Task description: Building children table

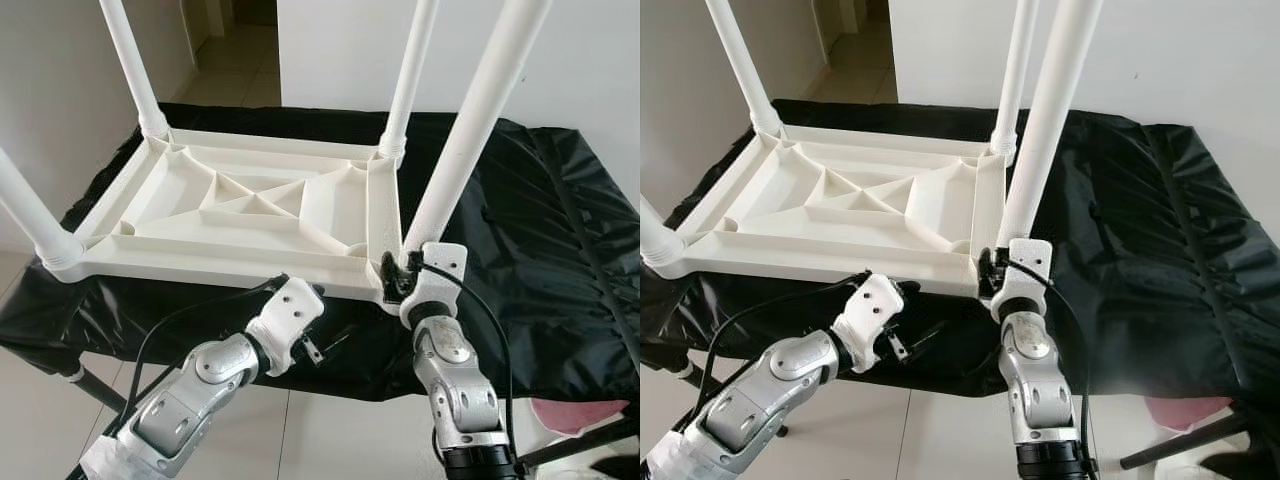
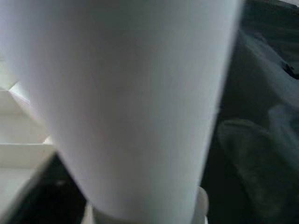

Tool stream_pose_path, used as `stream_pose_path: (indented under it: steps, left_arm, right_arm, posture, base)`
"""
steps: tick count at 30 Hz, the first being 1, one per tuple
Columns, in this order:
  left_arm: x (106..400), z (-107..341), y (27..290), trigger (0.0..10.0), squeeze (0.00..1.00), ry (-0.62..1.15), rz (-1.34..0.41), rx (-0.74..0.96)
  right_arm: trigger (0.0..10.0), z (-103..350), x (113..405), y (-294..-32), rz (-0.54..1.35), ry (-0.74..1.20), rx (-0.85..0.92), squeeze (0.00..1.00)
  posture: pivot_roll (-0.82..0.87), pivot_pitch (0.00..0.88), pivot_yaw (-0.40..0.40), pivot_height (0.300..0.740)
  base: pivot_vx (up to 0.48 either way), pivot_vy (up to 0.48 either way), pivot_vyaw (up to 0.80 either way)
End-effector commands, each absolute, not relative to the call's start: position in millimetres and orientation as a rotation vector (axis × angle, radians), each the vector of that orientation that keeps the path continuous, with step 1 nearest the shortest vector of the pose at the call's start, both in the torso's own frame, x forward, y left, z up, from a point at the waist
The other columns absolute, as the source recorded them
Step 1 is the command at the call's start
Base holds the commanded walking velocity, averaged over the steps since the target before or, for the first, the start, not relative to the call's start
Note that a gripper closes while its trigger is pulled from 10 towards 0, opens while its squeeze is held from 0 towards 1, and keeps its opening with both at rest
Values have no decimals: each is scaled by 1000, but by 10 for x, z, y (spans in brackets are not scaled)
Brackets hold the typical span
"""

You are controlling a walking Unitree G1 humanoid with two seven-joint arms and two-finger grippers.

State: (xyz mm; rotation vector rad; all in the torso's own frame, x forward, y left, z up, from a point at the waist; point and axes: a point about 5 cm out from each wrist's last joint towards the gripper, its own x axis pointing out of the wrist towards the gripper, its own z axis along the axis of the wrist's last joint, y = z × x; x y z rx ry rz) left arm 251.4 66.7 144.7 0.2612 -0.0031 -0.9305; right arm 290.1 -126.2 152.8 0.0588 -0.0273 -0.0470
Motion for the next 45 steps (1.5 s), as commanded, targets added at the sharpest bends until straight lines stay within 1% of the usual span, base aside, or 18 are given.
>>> stream_pose_path:
  steps: [1, 5, 6, 7, 8, 11, 14, 15, 26, 30, 31, 33, 34, 35, 36, 37, 38, 45]
  left_arm:
    - [2458, 1432, 642, 10000, 0, 17, -1026, 268]
    - [2452, 1428, 638, 10000, 0, 18, -1027, 268]
    - [2451, 1427, 637, 10000, 0, 18, -1027, 268]
    - [2451, 1426, 637, 10000, 0, 19, -1026, 267]
    - [2451, 1427, 636, 10000, 0, 18, -1027, 267]
    - [2454, 1427, 636, 10000, 0, 17, -1028, 268]
    - [2466, 1435, 638, 10000, 0, 14, -1028, 270]
    - [2479, 1442, 642, 10000, 0, 13, -1027, 271]
    - [2485, 1454, 655, 10000, 0, 13, -1021, 276]
    - [2485, 1461, 672, 10000, 0, 13, -1014, 275]
    - [2484, 1461, 674, 10000, 0, 13, -1014, 275]
    - [2484, 1461, 674, 10000, 0, 13, -1014, 275]
    - [2484, 1460, 675, 10000, 0, 13, -1014, 276]
    - [2484, 1462, 673, 10000, 0, 13, -1014, 276]
    - [2484, 1462, 673, 10000, 0, 13, -1014, 276]
    - [2486, 1463, 672, 10000, 0, 13, -1015, 276]
    - [2485, 1463, 669, 10000, 0, 12, -1016, 275]
    - [2486, 1460, 662, 10000, 0, 12, -1022, 275]
  right_arm:
    - [10000, 1532, 2882, -1251, -35, -30, 90, 1000]
    - [10000, 1542, 2882, -1332, 32, -34, 70, 1000]
    - [10000, 1541, 2882, -1359, 61, -31, 61, 596]
    - [10000, 1538, 2884, -1387, 118, -27, 44, 35]
    - [10000, 1540, 2889, -1412, 181, -23, 36, 0]
    - [10000, 1550, 2905, -1461, 247, -26, 17, 0]
    - [10000, 1575, 2971, -1541, 316, -33, -47, 0]
    - [10000, 1605, 3021, -1569, 383, -45, -100, 0]
    - [10000, 1572, 3095, -1537, 589, -20, -186, 0]
    - [10000, 1541, 3114, -1554, 626, -9, -197, 0]
    - [9098, 1532, 3120, -1562, 635, -8, -199, 0]
    - [9098, 1532, 3120, -1562, 635, -8, -199, 0]
    - [5608, 1526, 3127, -1571, 637, -8, -207, 0]
    - [1647, 1524, 3133, -1580, 637, -8, -209, 0]
    - [1647, 1524, 3133, -1580, 637, -8, -209, 0]
    - [196, 1522, 3140, -1590, 637, -9, -212, 0]
    - [0, 1519, 3143, -1602, 635, -10, -214, 0]
    - [0, 1516, 3144, -1646, 624, -12, -220, 0]
  posture:
    - [-23, 99, 16, 740]
    - [-23, 95, 12, 740]
    - [-23, 95, 12, 740]
    - [-26, 90, 15, 740]
    - [-26, 90, 15, 740]
    - [-28, 86, 17, 740]
    - [-28, 84, 24, 740]
    - [-28, 84, 25, 740]
    - [-9, 87, 17, 740]
    - [-6, 87, 15, 740]
    - [-4, 87, 14, 740]
    - [-4, 87, 14, 740]
    - [-4, 87, 14, 740]
    - [-6, 87, 14, 740]
    - [-6, 87, 14, 740]
    - [-6, 87, 14, 740]
    - [-10, 88, 15, 740]
    - [-14, 89, 19, 740]
  base:
    - [0, 0, 0]
    - [0, 0, 0]
    - [0, 0, 0]
    - [0, 0, 0]
    - [0, 0, 0]
    - [0, 0, 0]
    - [0, 0, 0]
    - [0, 0, 0]
    - [0, 0, 0]
    - [0, 0, 0]
    - [0, 0, 0]
    - [0, 0, 0]
    - [0, 0, 0]
    - [0, 0, 0]
    - [0, 0, 0]
    - [0, 0, 0]
    - [0, 0, 0]
    - [0, 0, 0]
